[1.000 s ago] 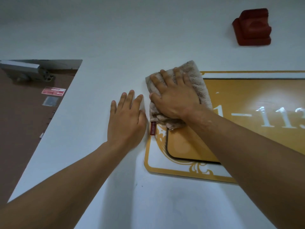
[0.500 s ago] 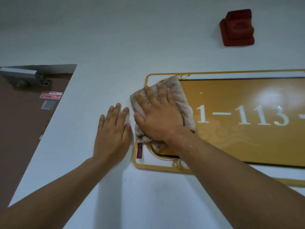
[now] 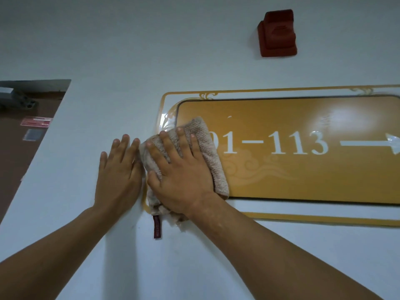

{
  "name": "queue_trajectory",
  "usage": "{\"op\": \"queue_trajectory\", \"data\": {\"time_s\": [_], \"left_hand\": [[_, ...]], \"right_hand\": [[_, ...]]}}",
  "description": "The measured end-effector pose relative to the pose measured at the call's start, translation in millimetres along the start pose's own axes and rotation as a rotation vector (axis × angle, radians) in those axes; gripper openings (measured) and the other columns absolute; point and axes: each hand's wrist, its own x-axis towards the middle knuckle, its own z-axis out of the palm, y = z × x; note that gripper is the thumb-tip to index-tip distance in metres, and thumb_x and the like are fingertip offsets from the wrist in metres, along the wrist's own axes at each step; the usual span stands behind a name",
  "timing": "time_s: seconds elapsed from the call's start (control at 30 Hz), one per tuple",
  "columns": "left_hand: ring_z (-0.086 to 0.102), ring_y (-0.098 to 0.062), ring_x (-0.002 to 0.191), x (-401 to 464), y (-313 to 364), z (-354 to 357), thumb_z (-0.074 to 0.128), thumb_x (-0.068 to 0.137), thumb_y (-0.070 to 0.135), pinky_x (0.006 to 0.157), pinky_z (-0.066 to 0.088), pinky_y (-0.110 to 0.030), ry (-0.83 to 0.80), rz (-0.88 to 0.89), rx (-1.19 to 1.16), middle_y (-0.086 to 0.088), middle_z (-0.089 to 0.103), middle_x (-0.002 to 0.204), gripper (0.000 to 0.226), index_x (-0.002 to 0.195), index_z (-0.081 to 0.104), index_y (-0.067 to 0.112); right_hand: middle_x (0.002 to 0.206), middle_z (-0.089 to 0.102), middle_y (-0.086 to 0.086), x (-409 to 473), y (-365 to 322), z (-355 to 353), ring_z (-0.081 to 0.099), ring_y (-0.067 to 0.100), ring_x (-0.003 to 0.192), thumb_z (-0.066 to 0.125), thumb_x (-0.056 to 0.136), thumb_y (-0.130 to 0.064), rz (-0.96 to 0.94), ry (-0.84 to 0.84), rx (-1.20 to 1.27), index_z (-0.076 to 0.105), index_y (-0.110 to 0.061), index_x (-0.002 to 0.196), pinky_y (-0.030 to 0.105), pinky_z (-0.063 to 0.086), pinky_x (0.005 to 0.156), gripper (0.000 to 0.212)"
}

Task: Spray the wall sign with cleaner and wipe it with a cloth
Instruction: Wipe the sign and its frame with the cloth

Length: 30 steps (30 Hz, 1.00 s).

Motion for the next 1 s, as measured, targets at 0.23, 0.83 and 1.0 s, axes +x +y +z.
{"op": "queue_trajectory", "data": {"time_s": [0.23,0.83,1.0], "left_hand": [[0.005,-0.020,0.159,-4.5,3.9,2.9,0.009,0.095,0.050,0.127,0.000,-0.046,0.017,0.006,0.018,-0.004,0.015,0.172,0.074,0.162,0.025,0.022],[0.005,-0.019,0.159,-22.3,17.8,-12.2,0.018,0.099,0.049,0.127,0.000,-0.043,-0.085,-0.027,-0.012,-0.003,0.014,0.172,0.066,0.161,0.027,0.026],[0.008,-0.025,0.159,-26.7,19.4,-8.4,0.016,0.100,0.049,0.127,0.004,-0.047,-0.065,-0.021,0.051,-0.008,0.016,0.171,0.067,0.161,0.028,0.024]], "right_hand": [[0.169,0.000,0.005,-10.9,1.8,-1.7,-0.019,0.032,0.153,0.021,0.102,-0.051,-0.012,0.002,-0.009,0.010,-0.030,0.160,0.053,-0.010,0.121,0.063],[0.169,-0.003,0.005,-29.6,16.6,-6.4,-0.021,0.032,0.152,0.021,0.103,-0.049,-0.027,-0.009,-0.040,0.009,-0.029,0.161,0.052,-0.014,0.120,0.062],[0.169,-0.001,0.005,-31.3,19.0,-4.9,-0.019,0.032,0.152,0.021,0.102,-0.049,-0.035,-0.010,-0.035,0.011,-0.030,0.161,0.052,-0.013,0.120,0.062]]}}
